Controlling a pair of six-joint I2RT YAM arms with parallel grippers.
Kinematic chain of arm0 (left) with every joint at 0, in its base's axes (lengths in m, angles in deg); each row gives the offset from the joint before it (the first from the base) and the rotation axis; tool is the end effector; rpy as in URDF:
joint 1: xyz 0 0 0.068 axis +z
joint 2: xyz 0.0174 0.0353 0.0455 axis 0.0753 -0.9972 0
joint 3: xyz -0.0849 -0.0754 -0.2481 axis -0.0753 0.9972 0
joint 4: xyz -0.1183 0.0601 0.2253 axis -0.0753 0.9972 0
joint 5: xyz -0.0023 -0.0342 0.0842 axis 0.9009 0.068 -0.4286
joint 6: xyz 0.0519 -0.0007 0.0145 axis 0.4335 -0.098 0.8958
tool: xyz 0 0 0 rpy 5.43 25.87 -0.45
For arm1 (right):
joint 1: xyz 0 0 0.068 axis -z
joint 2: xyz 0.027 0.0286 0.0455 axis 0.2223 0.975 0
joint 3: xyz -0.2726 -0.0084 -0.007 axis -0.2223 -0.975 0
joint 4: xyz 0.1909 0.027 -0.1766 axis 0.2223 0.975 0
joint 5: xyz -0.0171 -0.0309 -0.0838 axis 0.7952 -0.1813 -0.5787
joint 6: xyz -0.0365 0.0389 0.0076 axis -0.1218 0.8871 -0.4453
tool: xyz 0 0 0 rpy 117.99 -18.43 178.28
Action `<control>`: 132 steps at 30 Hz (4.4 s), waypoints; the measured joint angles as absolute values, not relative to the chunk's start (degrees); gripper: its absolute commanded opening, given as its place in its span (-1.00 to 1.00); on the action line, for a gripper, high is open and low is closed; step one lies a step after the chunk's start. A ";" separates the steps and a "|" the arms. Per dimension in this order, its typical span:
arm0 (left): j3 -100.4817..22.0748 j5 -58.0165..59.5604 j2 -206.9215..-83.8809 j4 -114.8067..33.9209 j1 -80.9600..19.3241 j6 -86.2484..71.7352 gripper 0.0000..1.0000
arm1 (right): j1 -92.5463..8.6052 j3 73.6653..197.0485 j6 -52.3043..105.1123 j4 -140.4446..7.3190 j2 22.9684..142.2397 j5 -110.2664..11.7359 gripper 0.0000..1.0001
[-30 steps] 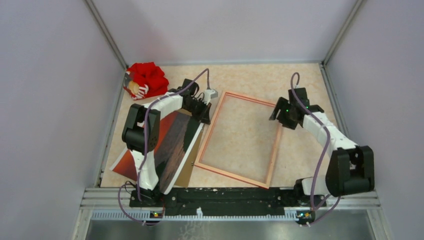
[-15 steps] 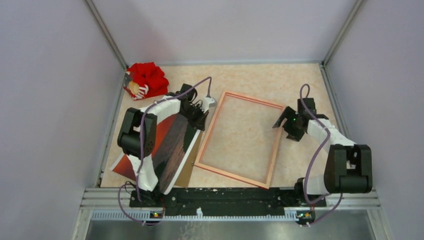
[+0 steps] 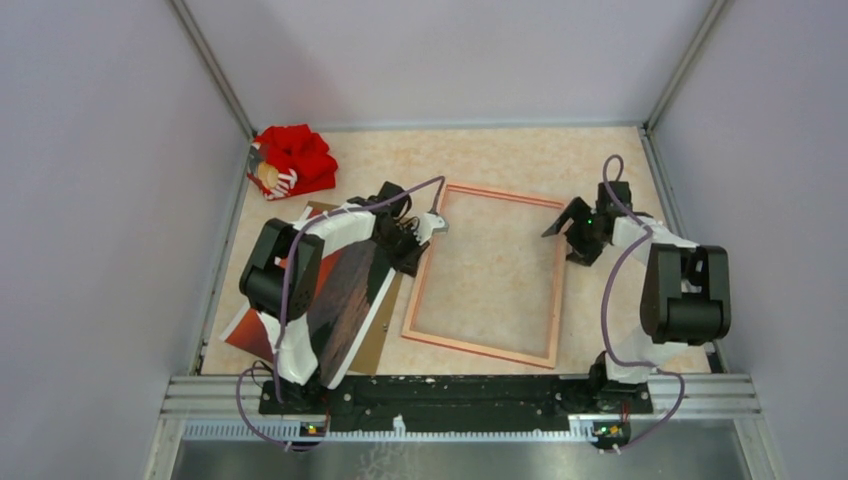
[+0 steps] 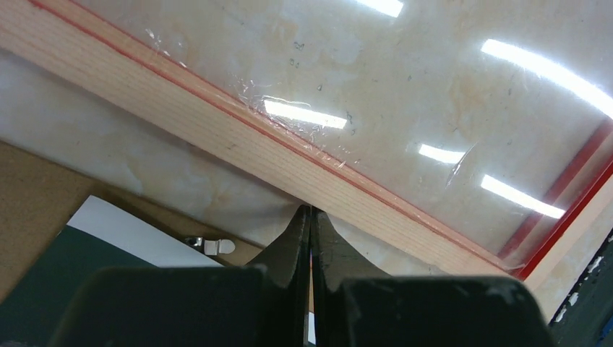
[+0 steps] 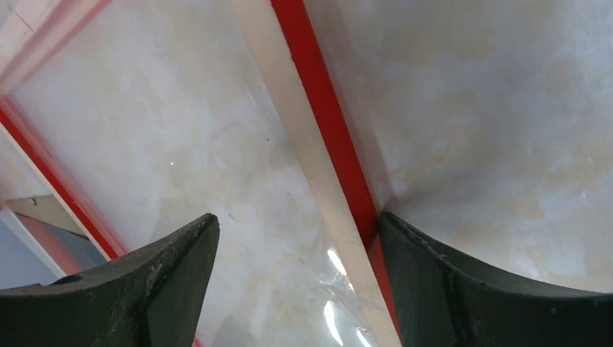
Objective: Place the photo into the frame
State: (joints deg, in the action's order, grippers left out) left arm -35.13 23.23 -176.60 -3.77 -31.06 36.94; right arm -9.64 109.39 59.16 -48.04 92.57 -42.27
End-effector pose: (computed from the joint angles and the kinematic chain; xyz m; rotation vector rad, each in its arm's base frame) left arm 0.3089 -0.1759 0.1609 1.4499 2.3188 -0.7288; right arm 0.3018 -0.0079 0.1662 0.8927 2.5276 0.5471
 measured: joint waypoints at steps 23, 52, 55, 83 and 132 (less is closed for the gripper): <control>-50.71 23.01 -178.63 3.05 -25.44 34.85 -0.02 | -8.11 127.03 60.43 -44.83 94.25 -47.74 0.62; -30.36 -15.89 -163.05 -4.97 17.64 52.53 -0.02 | -69.11 124.15 79.27 -56.77 104.22 -48.00 0.50; -27.81 -17.45 -163.09 -6.57 19.34 54.19 -0.08 | -69.31 125.26 79.90 -57.75 108.02 -47.32 0.50; -24.22 -9.84 -166.66 -4.87 18.55 50.61 -0.33 | -65.16 137.74 90.18 -67.61 122.58 -42.60 0.44; -24.90 -3.22 -166.48 -2.33 15.19 46.41 -0.43 | -61.31 130.90 87.16 -83.61 116.72 -35.21 -0.10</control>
